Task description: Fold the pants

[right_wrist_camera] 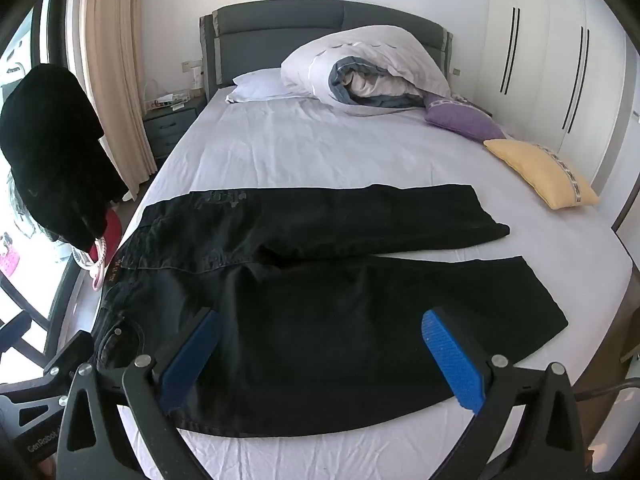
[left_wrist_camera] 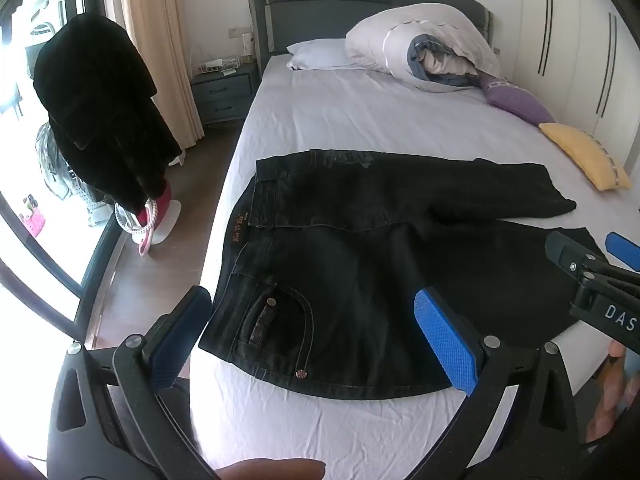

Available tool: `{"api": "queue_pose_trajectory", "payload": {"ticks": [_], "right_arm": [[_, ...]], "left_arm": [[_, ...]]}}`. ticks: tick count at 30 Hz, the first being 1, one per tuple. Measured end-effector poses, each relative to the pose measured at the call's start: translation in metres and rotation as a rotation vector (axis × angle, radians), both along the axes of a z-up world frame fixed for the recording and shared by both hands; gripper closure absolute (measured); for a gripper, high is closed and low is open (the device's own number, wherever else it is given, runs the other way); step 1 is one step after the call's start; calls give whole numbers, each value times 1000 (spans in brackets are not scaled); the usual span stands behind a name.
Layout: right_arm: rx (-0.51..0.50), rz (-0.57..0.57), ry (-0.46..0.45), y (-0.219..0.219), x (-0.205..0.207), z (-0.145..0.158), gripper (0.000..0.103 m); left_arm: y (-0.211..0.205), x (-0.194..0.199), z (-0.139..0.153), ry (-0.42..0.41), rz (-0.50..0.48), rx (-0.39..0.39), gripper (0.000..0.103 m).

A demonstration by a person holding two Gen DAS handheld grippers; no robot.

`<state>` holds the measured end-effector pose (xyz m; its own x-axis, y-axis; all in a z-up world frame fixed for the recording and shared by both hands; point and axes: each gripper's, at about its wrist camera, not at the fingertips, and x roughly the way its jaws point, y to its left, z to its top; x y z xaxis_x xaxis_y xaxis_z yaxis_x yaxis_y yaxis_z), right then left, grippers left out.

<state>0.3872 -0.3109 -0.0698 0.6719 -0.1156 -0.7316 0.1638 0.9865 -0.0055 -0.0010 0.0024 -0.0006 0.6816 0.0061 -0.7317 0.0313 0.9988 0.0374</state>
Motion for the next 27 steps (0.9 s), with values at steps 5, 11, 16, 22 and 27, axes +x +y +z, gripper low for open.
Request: {"api": "queue_pose_trajectory", "payload": {"ticks": [5, 11, 16, 22, 27], "right_arm": [[-2, 2, -2, 1, -1, -4, 0], [-6, 1, -1, 3, -2, -4, 0], [-7, 4, -2, 3, -2, -4, 0], [-7, 4, -1, 3, -2, -4, 0], [-7, 4, -1, 3, -2, -4, 0]], "left_arm": [[-1, 0, 1, 2, 0, 0, 0], [0, 1, 1, 3, 1, -2, 0], [1, 0, -4, 4, 2, -1, 0], [0, 0, -4, 5, 2, 0, 0], [1, -1, -6, 6, 2, -1, 0]]}}
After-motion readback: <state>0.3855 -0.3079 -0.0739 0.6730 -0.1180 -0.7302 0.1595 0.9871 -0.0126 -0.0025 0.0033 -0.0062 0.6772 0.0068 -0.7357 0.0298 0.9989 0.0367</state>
